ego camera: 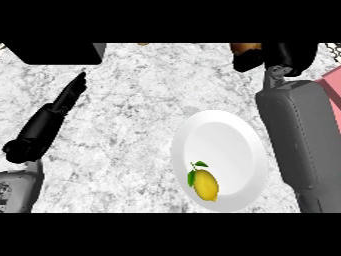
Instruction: Pick the pear from the plate and place it in the cardboard box
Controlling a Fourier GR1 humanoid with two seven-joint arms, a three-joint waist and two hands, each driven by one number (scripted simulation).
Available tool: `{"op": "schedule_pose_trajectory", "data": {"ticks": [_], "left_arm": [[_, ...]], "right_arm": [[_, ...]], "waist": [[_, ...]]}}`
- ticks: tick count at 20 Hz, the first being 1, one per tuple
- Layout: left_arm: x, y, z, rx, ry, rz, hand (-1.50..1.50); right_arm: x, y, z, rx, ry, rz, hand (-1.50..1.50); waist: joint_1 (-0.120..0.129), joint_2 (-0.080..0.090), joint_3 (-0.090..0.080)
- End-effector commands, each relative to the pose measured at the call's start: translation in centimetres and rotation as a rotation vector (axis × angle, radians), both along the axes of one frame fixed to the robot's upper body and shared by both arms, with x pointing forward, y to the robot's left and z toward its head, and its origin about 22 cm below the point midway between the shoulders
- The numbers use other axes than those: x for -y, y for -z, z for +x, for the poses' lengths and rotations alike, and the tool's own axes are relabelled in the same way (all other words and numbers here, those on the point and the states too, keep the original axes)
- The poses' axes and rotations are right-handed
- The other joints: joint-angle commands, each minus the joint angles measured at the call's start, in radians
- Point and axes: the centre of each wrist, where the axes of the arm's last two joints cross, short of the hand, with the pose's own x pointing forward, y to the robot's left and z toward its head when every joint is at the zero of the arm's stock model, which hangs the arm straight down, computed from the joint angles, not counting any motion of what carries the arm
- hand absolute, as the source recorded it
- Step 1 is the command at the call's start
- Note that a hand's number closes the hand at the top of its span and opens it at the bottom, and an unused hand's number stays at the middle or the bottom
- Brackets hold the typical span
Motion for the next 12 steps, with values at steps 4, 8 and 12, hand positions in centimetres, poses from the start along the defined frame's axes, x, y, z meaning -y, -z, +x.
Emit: {"op": "schedule_pose_trajectory", "data": {"ticks": [4,8,12], "left_arm": [[-0.5,0.4,0.4,-0.024,0.000,-0.012,0.00],[1.1,0.0,-0.1,-0.001,0.017,0.004,0.00],[0.4,0.2,0.6,0.014,-0.011,0.001,0.00]], "right_arm": [[7.1,-1.9,1.2,0.052,0.204,0.092,1.50],[12.4,-2.5,0.6,0.025,0.251,0.063,1.50],[15.3,-1.4,1.0,-0.128,0.263,0.019,1.50]], "waist": [[0.003,0.003,0.000],[0.002,0.002,0.000],[0.000,0.003,0.000]]}}
